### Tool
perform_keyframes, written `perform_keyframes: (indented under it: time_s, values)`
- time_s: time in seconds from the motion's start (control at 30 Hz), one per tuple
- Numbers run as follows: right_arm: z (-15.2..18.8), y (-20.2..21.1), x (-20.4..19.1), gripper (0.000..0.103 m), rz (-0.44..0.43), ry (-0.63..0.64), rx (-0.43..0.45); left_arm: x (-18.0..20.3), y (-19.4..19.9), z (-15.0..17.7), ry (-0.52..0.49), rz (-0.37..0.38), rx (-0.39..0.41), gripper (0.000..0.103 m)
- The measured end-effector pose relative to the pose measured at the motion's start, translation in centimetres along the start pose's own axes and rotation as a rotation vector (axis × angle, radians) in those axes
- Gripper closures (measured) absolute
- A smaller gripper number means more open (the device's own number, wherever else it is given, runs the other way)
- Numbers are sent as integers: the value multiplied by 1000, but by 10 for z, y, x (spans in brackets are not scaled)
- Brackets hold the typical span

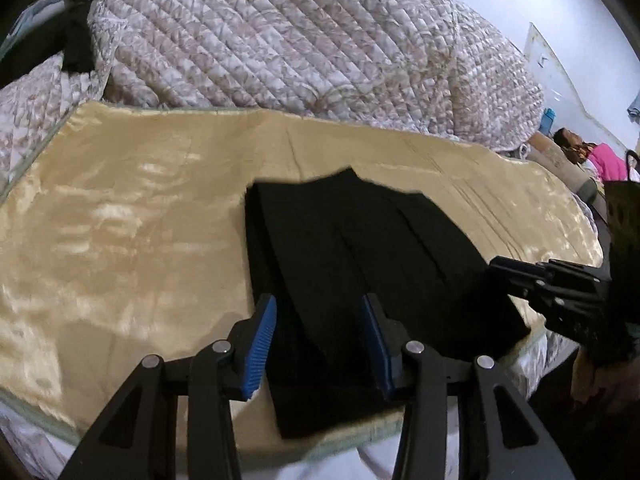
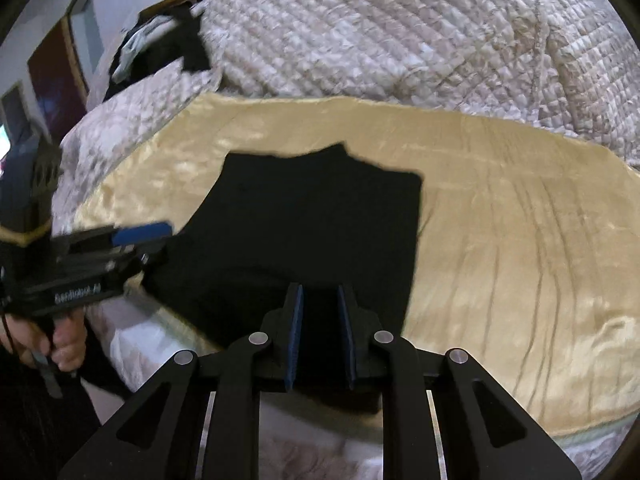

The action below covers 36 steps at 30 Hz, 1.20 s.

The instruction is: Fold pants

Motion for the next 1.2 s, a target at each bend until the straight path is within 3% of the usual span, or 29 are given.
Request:
perform_keyframes:
  time_s: [0.23, 0.43, 0.63, 1.0, 1.2]
  values:
    - [-50, -30, 19, 85, -13, -48, -38, 6, -29, -43, -73, -49, 1, 57]
    - [-79, -69, 20, 85, -24, -40, -58, 1, -62, -55, -72, -76, -29, 57]
    - [-76, -101, 35, 85, -27, -116, -124, -3, -75, -49, -79, -86, -43, 55]
    - [-80, -106, 47, 86, -24, -162, -107, -5, -76, -50, -69, -76, -37, 54]
    - [-80, -81, 54, 82, -45, -203, -50, -14, -60, -50, -36, -56, -10, 54]
Point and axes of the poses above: each gripper's, at about its wrist camera, not at the fingertips, and y roughly against the way its jaws point, x to its right, z to its underside, the point moved 5 cm from there along -y, roughly the way its jaws point, and after that the axes turned 1 degree about -y, right-handed, at the moved point
